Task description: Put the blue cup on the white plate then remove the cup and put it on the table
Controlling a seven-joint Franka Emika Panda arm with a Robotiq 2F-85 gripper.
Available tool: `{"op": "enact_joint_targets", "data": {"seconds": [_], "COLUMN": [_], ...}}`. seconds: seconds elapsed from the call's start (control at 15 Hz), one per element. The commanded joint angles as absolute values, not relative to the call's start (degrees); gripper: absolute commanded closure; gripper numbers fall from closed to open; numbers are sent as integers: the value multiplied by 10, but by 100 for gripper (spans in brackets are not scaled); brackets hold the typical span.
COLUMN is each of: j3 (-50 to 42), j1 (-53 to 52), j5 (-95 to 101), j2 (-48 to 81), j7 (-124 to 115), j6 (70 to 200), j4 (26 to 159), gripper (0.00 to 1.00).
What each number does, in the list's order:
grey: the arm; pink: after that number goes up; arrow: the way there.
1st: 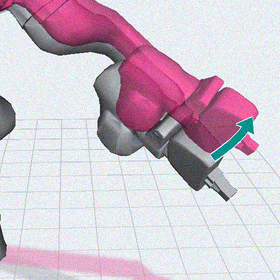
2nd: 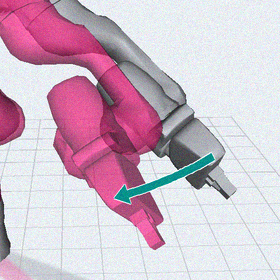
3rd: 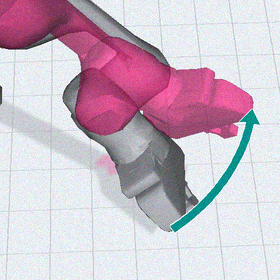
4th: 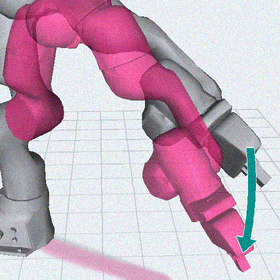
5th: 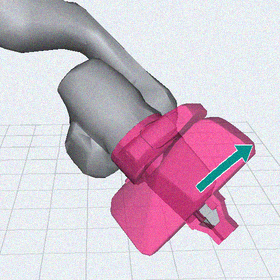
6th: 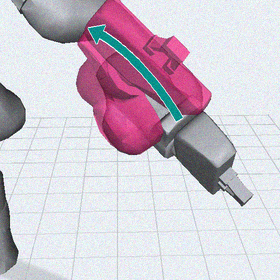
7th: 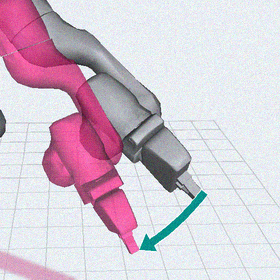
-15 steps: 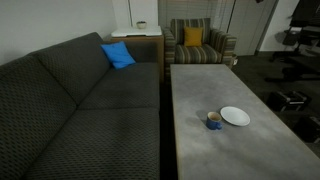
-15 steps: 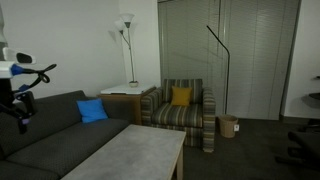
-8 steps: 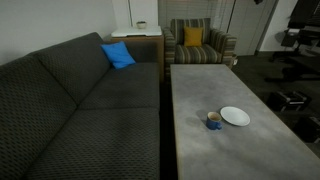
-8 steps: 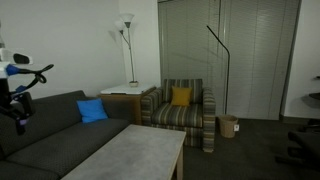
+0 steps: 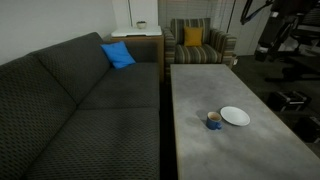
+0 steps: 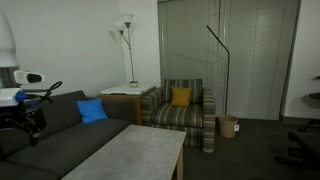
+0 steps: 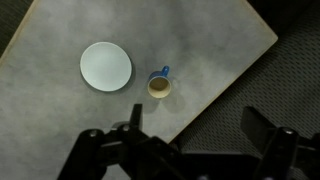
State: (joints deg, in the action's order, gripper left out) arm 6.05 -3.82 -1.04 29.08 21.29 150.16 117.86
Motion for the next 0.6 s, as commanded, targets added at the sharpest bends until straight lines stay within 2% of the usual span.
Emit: {"op": "enact_joint_targets", "data": {"seconds": [0.0, 0.27, 0.33, 0.53], "j3": [87, 120, 101, 105], "j1": [-13, 9, -6, -4], "j5": [-23, -23, -4, 0], "j2": [362, 434, 399, 413], "j7": [208, 218, 197, 197], "j6": [1563, 1576, 1574, 1574], "j4": [1124, 1065, 1098, 1088], "gripper": [0, 0, 0, 0]}}
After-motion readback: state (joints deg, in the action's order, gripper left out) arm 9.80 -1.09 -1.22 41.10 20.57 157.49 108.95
